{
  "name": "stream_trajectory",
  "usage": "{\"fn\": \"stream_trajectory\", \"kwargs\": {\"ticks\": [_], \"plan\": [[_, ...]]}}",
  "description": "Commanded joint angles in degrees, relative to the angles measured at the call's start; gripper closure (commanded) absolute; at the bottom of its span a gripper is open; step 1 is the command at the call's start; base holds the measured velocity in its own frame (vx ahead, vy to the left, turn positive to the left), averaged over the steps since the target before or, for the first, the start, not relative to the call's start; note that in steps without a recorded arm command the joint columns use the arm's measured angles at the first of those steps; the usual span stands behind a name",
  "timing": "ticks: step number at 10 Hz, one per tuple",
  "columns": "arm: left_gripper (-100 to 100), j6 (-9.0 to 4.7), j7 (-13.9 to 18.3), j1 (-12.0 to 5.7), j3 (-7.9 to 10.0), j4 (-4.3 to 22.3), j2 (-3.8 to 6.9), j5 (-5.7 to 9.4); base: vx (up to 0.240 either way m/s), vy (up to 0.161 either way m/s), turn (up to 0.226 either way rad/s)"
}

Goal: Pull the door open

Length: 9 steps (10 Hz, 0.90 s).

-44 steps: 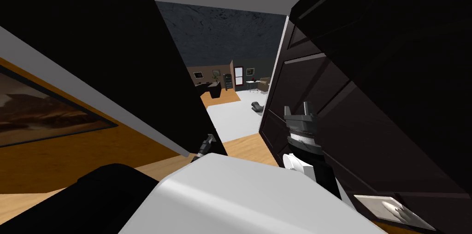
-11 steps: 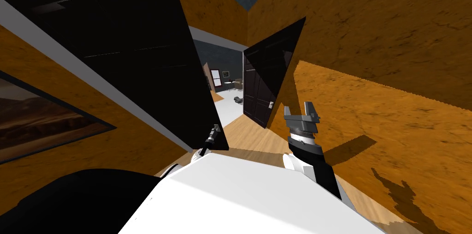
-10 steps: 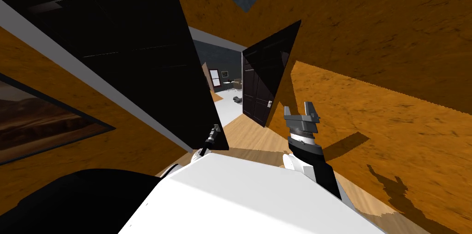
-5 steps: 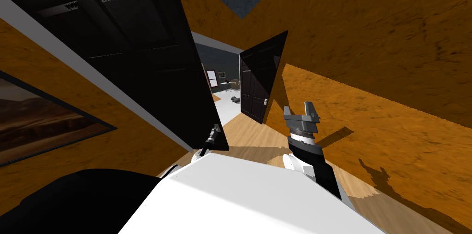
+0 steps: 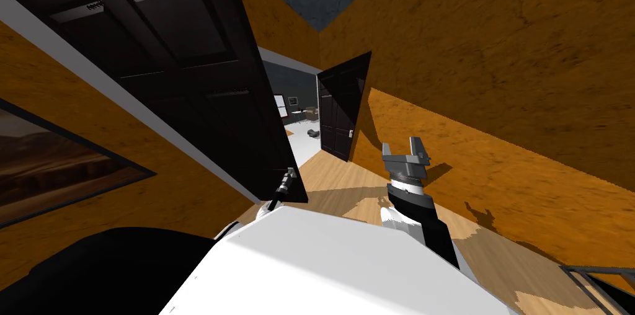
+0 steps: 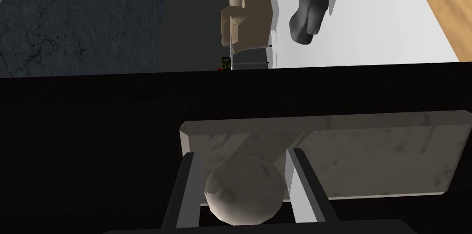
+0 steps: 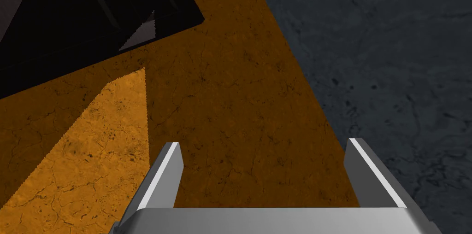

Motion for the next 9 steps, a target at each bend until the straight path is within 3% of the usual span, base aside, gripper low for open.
{"fn": "stream_trajectory", "kwargs": {"ticks": [1,6,9], "plan": [[100,-0.34,0.0,0.14,-0.7,-0.1,0.37,0.64,-0.204,0.055,-0.168],[100,-0.47,0.0,0.34,-1.85,-0.4,0.8,1.55,-0.182,0.053,-0.109],[100,-2.26,1.8,1.78,-3.74,-0.9,2.31,0.79,-0.168,0.049,-0.09]]}}
